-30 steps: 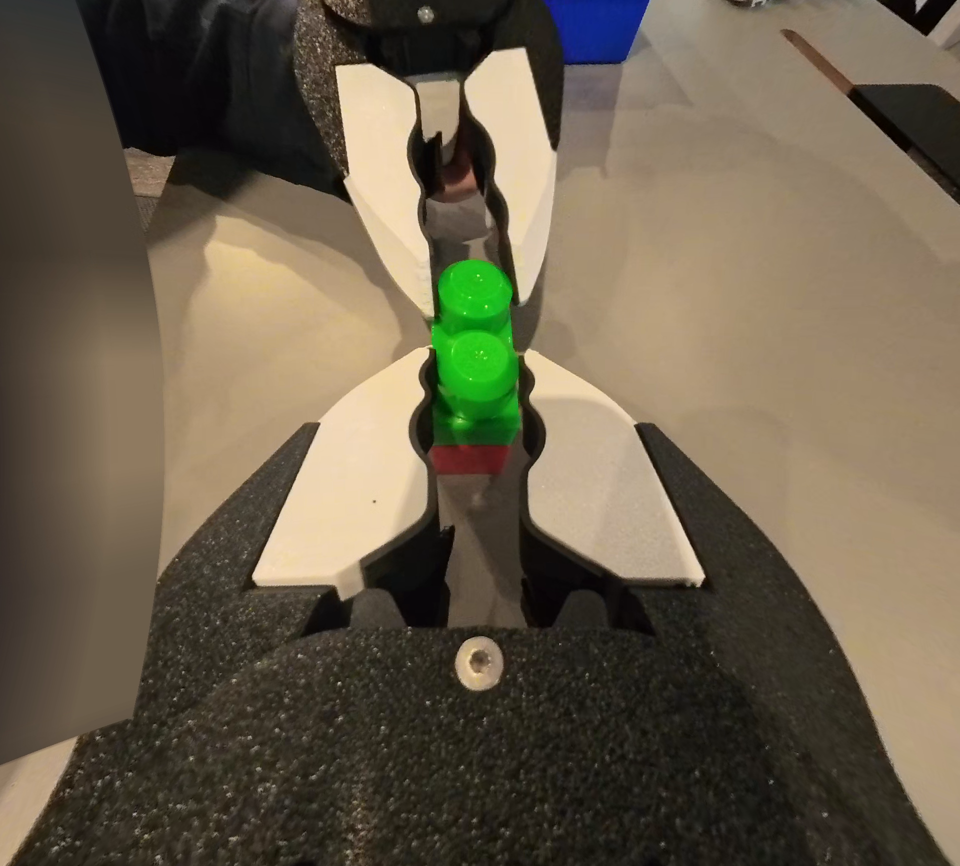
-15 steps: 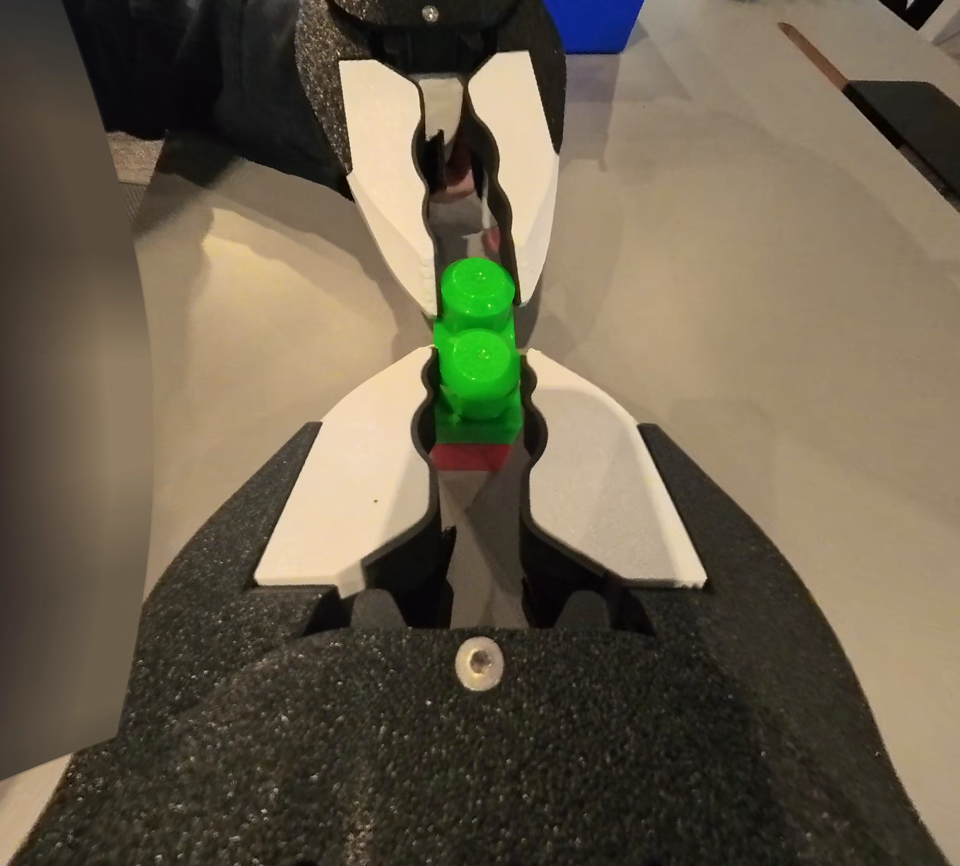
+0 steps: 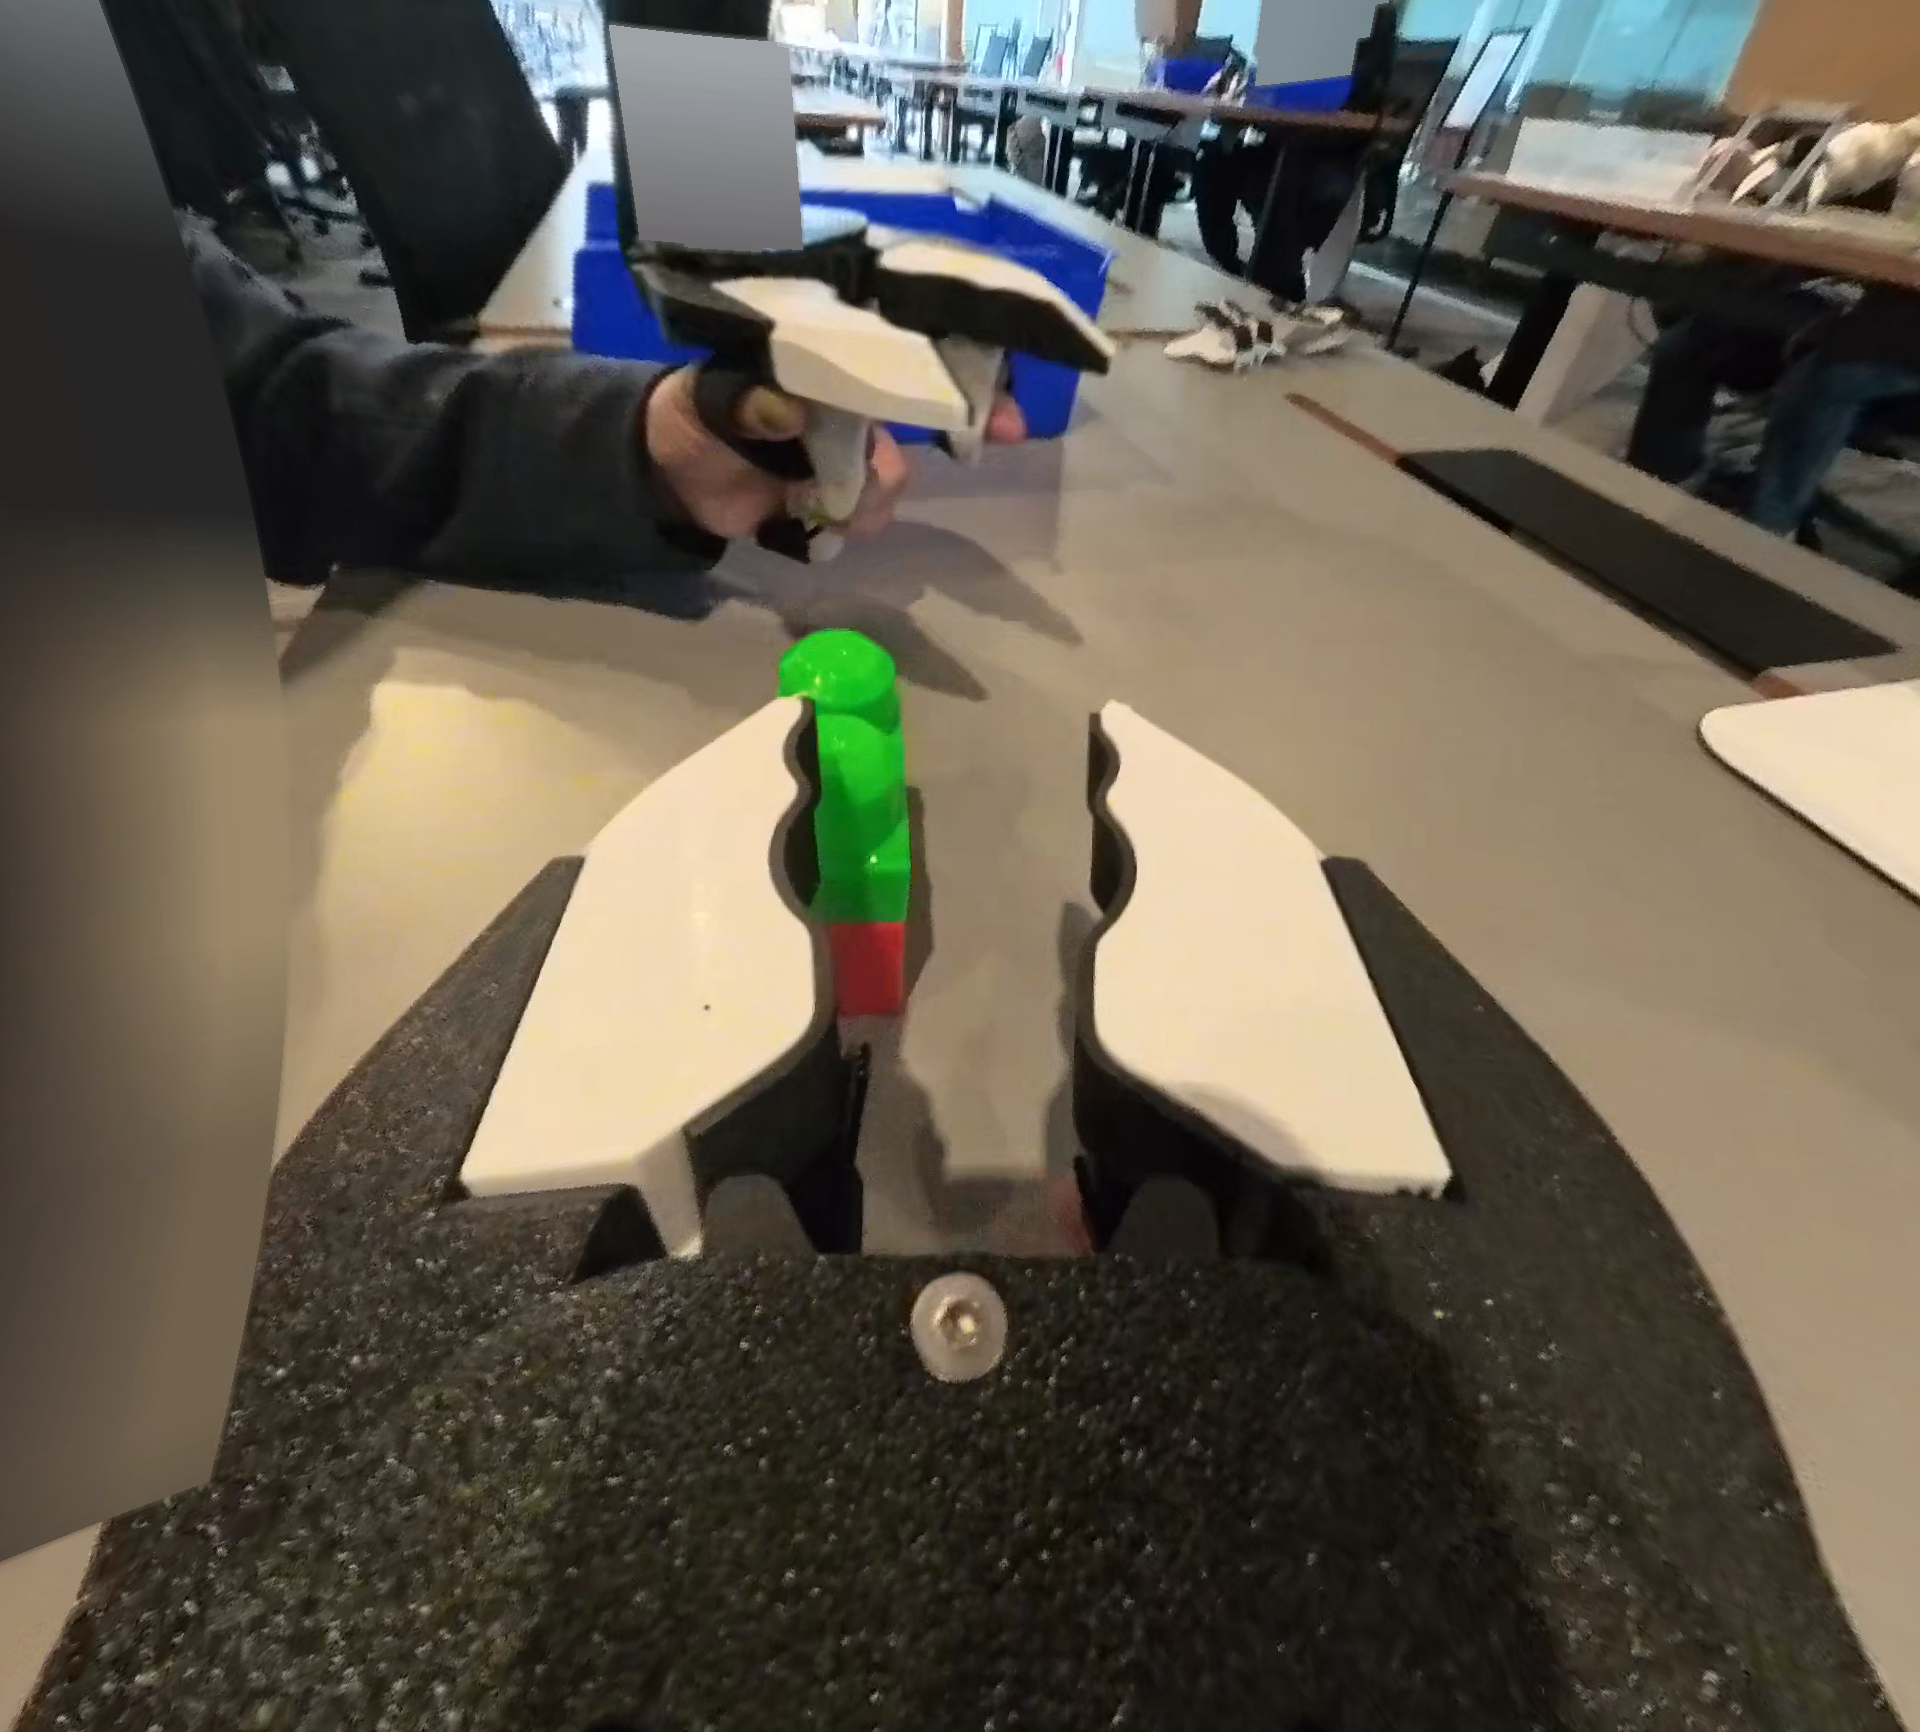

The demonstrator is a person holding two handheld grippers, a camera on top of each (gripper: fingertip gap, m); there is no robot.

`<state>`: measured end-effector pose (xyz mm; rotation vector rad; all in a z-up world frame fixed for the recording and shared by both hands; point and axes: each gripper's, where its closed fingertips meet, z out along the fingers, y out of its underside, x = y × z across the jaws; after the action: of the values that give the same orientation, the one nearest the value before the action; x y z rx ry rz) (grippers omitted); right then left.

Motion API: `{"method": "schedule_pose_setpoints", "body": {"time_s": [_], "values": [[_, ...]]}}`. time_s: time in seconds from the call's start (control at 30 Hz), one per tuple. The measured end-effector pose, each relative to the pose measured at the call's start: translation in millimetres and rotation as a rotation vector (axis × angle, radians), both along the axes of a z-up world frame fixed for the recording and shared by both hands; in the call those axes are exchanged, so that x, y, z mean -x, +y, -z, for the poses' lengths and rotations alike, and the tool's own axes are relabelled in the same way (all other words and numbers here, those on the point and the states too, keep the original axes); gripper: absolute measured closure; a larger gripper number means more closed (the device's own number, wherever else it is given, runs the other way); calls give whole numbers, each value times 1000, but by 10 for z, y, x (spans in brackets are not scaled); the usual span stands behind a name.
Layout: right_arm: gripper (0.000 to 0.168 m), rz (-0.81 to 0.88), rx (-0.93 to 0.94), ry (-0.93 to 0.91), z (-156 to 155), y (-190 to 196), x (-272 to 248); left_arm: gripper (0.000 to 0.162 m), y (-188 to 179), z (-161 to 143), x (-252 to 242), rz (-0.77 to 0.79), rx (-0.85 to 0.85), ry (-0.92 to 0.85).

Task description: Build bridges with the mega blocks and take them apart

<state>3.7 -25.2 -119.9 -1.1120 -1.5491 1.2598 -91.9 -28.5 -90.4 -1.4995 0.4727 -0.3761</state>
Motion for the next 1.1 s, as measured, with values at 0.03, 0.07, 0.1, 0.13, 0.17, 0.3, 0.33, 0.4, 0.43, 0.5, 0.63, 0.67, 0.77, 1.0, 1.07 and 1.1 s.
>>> {"method": "schedule_pose_setpoints", "body": {"time_s": [0.03,0.07,0.1,0.13,0.17,0.3,0.33,0.4,0.43,0.5,0.63,0.67,0.77,1.0,1.07,1.1], "values": [[118,-7,-11,-27,59,-15,11,112,35,52,48,-41,-5,27],[115,-16,-26,-50,116,-39,27,110,62,89,86,-79,-15,52],[112,-23,-34,-50,137,-64,44,108,78,112,111,-107,-24,68],[108,-33,-37,-33,128,-90,52,106,85,123,121,-122,-31,77],[105,-32,-56,-35,146,-94,55,105,90,123,131,-135,-38,77],[97,-26,-113,-58,200,-92,55,96,100,106,172,-187,-83,99],[96,-33,-107,-61,197,-106,51,95,108,124,167,-190,-89,111],[95,-46,-99,-69,193,-124,38,91,125,177,137,-182,-84,122],[95,-44,-101,-69,187,-118,31,89,133,214,111,-168,-70,119],[94,-44,-100,-64,164,-108,7,85,153,272,77,-148,-37,121],[88,-48,-92,-12,35,-93,-56,84,150,247,91,-164,-59,119],[84,-58,-82,3,3,-109,-70,84,152,249,92,-166,-58,121],[75,-91,-52,-7,5,-174,-77,85,160,264,84,-159,-46,123],[55,-79,-110,-57,145,-285,43,85,177,257,129,-163,-26,81],[55,-66,-130,-52,157,-289,71,85,180,255,141,-163,-21,68],[55,-52,-142,-50,163,-275,85,85,181,254,144,-162,-19,65]]}}
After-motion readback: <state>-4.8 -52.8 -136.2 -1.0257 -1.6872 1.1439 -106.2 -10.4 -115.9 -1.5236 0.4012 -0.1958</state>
